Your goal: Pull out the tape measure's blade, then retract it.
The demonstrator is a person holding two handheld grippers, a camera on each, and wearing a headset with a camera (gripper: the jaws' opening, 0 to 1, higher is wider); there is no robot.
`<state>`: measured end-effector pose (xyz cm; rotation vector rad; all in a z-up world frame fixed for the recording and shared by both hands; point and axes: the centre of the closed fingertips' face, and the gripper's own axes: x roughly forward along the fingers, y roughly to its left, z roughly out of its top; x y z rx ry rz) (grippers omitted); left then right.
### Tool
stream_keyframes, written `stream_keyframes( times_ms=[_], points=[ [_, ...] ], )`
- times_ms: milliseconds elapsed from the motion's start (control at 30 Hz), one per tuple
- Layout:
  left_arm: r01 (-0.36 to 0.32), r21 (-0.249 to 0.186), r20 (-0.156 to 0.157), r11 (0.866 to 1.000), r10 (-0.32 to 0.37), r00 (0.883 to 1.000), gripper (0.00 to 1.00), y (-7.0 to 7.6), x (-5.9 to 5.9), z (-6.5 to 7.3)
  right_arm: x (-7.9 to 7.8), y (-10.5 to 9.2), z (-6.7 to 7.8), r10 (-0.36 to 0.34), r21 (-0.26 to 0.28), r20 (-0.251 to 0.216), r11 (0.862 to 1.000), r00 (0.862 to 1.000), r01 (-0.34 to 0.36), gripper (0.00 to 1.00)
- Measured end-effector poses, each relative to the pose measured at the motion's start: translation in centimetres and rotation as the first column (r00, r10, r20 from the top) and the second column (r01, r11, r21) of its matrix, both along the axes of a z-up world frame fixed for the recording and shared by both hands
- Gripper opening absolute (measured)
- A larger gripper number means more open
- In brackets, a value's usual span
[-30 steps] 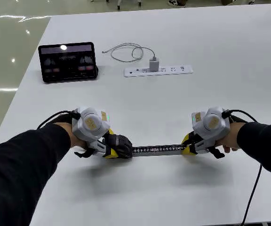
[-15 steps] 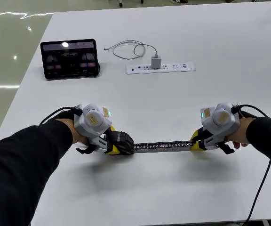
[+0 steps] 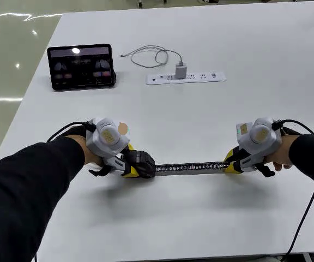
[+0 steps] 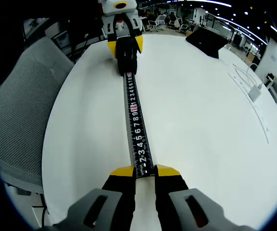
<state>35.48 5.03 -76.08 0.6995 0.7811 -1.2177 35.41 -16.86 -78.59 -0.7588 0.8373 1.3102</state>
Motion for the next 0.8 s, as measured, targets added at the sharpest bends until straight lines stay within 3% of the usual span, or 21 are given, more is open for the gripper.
stream_keyframes(
  times_ms=[800],
  points=[
    [-0.002,0.001,-0.002,1.0,0.002,1.0,0.3,-0.1,-0.2,0.1,0.0,-1.9,-0.1,-0.017,-0.011,-0.013,1.0,1.0,0.017,0.1]
  ],
)
